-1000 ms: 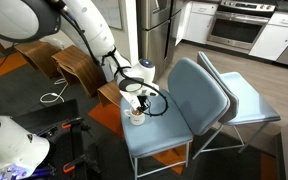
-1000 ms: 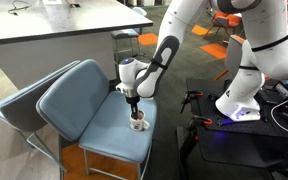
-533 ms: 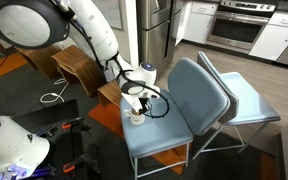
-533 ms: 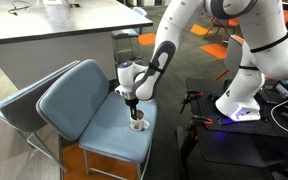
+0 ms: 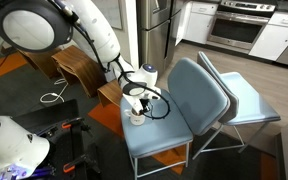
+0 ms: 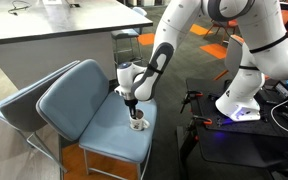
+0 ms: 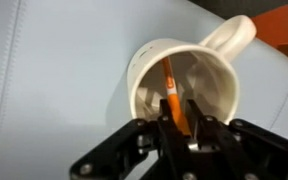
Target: Pick the marker from the chair and put it on the chair
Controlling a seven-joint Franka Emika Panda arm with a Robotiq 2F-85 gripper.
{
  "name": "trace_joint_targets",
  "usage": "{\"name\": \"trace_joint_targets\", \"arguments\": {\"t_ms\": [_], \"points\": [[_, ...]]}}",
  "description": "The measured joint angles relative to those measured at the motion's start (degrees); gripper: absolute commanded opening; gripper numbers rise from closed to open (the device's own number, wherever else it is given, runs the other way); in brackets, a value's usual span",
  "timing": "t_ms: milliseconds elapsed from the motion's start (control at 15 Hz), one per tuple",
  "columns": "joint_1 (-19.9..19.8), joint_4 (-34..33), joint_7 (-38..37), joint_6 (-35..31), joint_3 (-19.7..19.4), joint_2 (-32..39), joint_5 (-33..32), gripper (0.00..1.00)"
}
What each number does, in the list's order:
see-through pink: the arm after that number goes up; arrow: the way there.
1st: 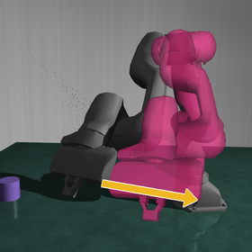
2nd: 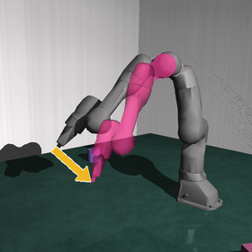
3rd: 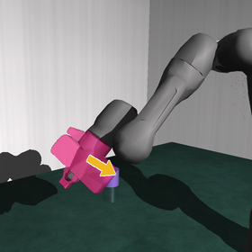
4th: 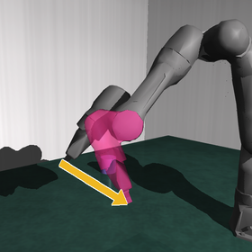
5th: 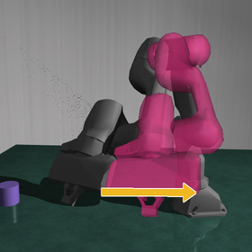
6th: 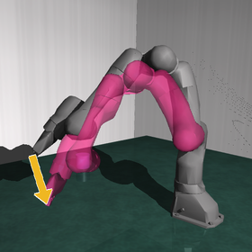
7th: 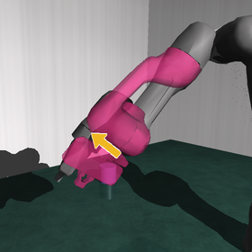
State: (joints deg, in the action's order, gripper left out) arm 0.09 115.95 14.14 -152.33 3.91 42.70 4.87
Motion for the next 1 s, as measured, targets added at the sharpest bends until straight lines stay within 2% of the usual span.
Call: {"name": "trace_joint_targets", "arguments": {"t_ms": [533, 1000], "points": [[0.9, 1.4, -4.0, 0.9, 0.0, -2.5, -0.5, 0.05], [4.7, 2.3, -11.4, 3.9, -2.7, -8.5, -6.6, 0.05]]}}
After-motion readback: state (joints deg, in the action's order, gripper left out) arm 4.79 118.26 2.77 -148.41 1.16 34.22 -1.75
